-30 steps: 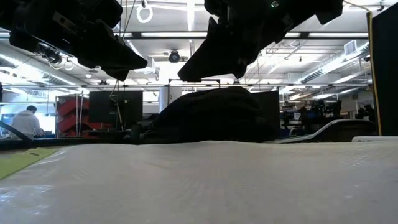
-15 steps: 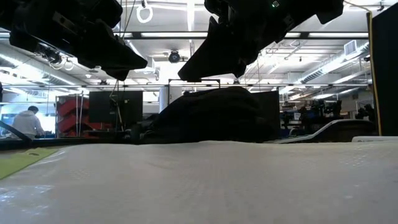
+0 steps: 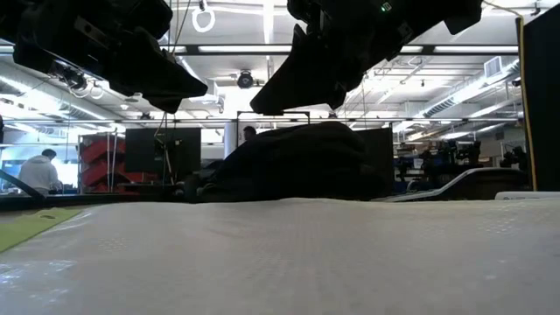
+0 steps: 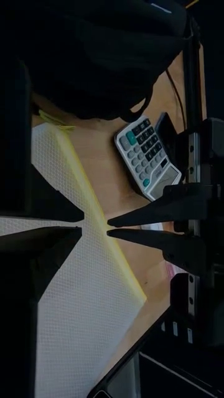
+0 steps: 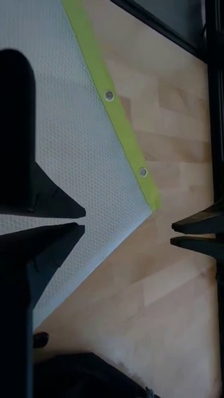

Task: Unpack backpack
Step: Put the charger adapter into the yellow zip bag

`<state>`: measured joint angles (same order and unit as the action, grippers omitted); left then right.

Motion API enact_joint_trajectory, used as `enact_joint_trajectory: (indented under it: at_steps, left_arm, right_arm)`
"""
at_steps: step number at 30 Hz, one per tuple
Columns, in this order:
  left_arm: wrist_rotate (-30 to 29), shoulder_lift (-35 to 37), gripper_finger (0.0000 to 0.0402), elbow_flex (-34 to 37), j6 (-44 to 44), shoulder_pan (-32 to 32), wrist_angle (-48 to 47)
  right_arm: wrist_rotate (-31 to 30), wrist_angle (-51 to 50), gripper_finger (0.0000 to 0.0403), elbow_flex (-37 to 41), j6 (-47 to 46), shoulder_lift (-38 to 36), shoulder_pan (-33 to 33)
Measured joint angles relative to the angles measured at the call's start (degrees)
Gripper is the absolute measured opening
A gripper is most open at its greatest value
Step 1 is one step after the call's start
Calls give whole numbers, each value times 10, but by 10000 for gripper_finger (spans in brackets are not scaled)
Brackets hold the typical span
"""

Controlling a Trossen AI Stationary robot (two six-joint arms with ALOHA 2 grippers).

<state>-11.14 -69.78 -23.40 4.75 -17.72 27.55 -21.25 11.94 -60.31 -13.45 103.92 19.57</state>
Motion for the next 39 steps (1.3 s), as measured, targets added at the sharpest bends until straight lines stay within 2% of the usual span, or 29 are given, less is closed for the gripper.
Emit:
enact_joint_trajectory:
  at_steps: [21,32,39]
  left_arm:
    - [0,0,0,0,0,0,5]
    - [-6,1,0,0,0,0,188]
    - [-6,0,0,0,-1,1,193]
  right_arm:
    - [0,0,6,0,-20,0,-2]
    - [0,0,11,0,-19,0,-6]
    - [0,0,2,0,-19,0,-6]
